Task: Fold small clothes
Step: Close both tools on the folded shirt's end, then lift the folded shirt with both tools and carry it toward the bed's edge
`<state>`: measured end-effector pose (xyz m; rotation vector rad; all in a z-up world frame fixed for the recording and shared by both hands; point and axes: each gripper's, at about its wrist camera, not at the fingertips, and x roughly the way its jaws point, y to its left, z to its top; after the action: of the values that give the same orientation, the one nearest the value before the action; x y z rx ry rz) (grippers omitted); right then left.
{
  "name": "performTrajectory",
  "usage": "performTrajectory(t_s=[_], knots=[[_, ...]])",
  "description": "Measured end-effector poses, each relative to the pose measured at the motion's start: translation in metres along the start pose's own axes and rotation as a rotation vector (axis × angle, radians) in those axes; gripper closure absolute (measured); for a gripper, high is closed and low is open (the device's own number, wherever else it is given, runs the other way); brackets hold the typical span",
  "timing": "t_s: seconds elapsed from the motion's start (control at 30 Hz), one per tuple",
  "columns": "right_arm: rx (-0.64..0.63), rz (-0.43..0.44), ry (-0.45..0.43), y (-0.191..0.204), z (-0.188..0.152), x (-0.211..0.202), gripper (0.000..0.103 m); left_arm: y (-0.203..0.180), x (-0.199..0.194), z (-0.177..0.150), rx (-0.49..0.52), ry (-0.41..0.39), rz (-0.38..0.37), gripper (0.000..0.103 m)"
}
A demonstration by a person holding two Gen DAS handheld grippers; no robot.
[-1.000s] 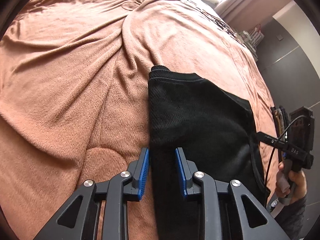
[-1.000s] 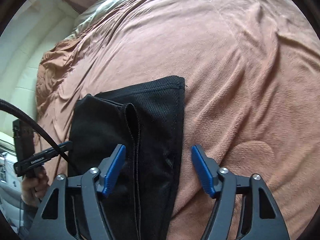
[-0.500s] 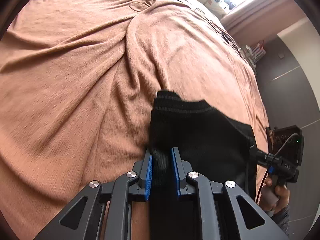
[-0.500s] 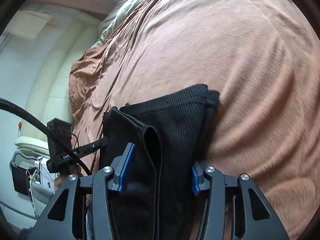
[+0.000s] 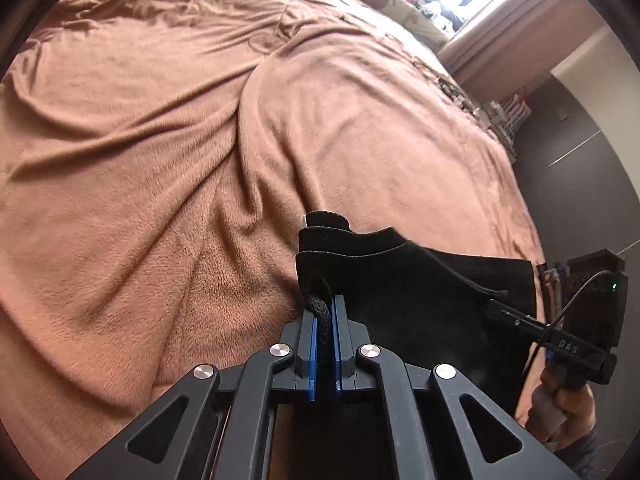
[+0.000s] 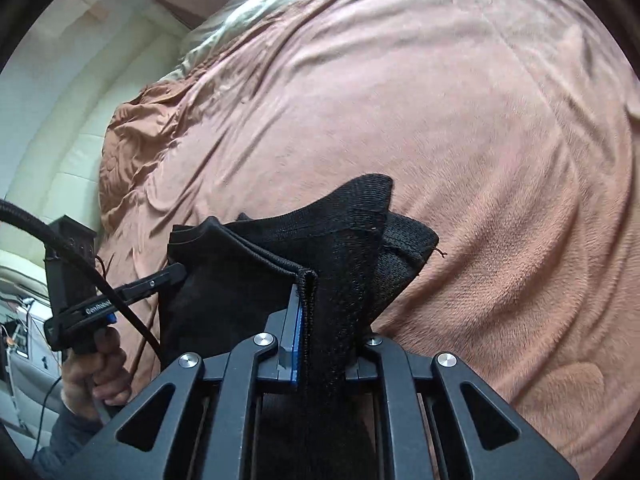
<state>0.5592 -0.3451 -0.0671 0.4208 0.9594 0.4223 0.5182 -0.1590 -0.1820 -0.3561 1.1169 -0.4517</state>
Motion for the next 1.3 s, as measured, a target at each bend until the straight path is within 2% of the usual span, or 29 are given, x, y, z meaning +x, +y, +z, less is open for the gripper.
performTrajectory(t_s=[0.1,0.37,0.5,0.7,0.97,1.3], knots=[[-0.039,-0.03,-0.029,0.031,-0.008,-0.011,0.094,-0.01,-0.019,0.0,0.032,-0.026,-0.007,0.098],[-0.108,-0.04,-0.118,0.077,-0.034,-0.06,0.094,-0.042,-0.079,-0.011,0.095,-0.108,0.013,0.098],[-0.154,-0.04,-0.169,0.099,-0.051,-0.095,0.094,-0.055,-0.114,-0.015,0.11,-0.15,0.008,0.098],[-0.224,-0.035,-0.271,0.138,-0.085,-0.161,0.094,-0.077,-0.183,-0.025,0.157,-0.252,0.003,0.098],[-0.331,-0.018,-0.366,0.196,-0.138,-0.221,0.094,-0.074,-0.273,-0.045,0.165,-0.379,0.008,0.098],[-0.444,0.055,-0.389,0.275,-0.196,-0.24,0.095,-0.027,-0.387,-0.075,0.122,-0.516,0.072,0.098]])
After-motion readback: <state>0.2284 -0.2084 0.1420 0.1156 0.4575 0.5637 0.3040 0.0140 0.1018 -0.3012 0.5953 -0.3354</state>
